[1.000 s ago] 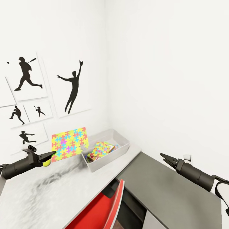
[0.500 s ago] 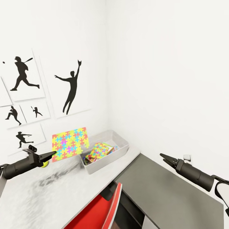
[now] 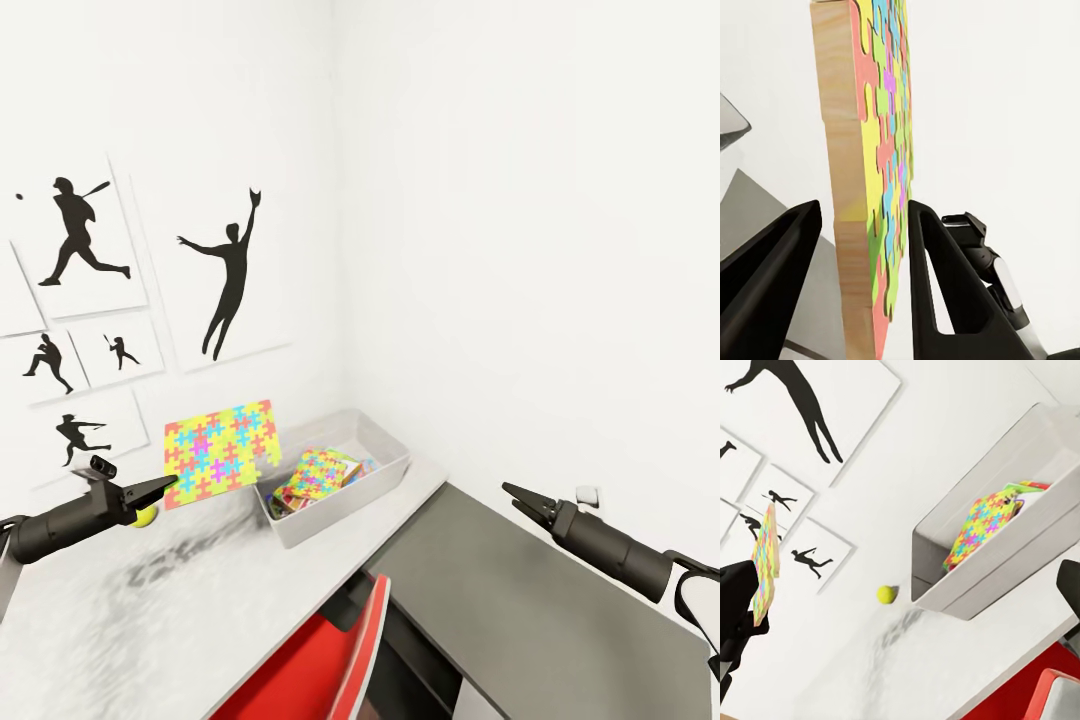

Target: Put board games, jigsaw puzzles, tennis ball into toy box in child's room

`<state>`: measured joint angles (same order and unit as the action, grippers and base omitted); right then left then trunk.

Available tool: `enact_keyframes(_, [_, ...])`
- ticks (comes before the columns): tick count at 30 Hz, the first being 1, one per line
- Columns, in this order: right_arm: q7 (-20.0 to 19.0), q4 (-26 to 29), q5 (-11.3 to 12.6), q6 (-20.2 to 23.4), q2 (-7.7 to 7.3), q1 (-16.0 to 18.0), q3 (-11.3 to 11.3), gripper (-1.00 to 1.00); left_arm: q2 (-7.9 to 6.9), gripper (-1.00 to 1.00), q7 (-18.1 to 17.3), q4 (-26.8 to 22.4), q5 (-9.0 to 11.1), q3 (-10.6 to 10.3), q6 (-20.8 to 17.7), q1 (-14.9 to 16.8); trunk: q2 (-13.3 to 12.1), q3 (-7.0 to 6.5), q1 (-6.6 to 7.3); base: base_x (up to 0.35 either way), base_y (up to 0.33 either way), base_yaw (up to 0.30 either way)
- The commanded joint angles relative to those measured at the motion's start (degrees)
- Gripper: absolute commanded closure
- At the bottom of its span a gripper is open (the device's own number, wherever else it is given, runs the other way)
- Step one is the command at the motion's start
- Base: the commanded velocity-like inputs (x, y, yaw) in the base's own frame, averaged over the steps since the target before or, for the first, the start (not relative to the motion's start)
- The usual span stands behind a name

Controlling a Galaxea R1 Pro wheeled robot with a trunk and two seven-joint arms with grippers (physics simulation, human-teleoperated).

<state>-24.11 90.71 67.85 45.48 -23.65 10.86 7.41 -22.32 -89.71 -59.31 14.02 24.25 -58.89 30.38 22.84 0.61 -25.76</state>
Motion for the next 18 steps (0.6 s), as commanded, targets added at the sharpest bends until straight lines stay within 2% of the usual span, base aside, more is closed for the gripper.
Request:
enact_keyframes(1, [-0.2, 0.0, 0.0, 0.3, 0.00, 0.0, 0.1, -1.00, -0.01, 1.00, -0.3, 0.0, 0.0, 0.0, -0.6, 0.0, 0.1, 0.06, -0.03, 0.000, 0.004, 0.000])
enact_keyframes(11, [-0.2, 0.1, 0.0, 0.3, 0.00, 0.0, 0.0, -1.00, -0.01, 1.00, -0.3, 0.0, 0.0, 0.0, -0.6, 0.0, 0.1, 0.06, -0.03, 0.100, -0.069, 0.018])
enact_keyframes(18, [-0.1, 0.1, 0.0, 0.3, 0.00, 0.0, -0.1, -1.00, 0.04, 1.00, -0.3, 0.0, 0.0, -0.1, -0.6, 0.0, 0.1, 0.06, -0.03, 0.028, -0.016, 0.246])
